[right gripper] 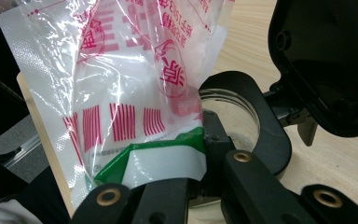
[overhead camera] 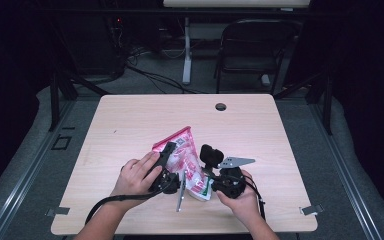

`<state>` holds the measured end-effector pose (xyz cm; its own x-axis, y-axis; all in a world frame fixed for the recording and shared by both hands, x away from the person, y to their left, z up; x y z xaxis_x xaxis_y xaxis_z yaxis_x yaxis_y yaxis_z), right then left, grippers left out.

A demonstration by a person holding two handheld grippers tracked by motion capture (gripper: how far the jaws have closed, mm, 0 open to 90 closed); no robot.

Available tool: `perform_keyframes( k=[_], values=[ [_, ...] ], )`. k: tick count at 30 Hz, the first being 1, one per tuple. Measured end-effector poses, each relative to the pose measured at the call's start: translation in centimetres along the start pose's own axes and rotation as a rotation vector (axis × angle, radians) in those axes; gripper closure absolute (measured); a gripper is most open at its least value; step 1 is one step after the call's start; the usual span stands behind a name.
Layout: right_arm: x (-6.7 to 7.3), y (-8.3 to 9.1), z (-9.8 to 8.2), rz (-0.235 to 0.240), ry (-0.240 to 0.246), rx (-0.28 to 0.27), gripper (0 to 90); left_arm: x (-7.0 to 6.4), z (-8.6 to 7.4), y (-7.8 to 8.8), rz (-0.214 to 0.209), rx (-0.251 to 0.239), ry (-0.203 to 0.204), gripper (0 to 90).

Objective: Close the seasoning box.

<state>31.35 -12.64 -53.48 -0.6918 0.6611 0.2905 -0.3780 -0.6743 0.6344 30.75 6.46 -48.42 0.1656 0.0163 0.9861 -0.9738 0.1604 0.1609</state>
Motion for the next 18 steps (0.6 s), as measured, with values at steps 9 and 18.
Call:
perform_keyframes(
  k=[9,18],
  values=[
    [-0.03,0.09,0.0,0.008,-0.001,-0.004,89.5,0.08,-0.12,0.0,-0.003,-0.001,0.004,64.7],
    [-0.02,0.13,0.03,0.012,-0.007,-0.009,89.5,0.21,-0.29,-0.07,-0.009,0.0,0.007,64.6]
  ],
)
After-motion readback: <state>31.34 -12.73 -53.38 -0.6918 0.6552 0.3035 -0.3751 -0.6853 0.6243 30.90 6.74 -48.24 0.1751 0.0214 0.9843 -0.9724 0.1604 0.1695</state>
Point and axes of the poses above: each handheld gripper's, and its own axes: y roughly backward along the jaws, z roughly out of its top, x roughly to its left, the point moved 3 cm from there along -y, roughly forward along the jaws, and after that the axes turned 5 degrees about x, right-handed, at the moved point
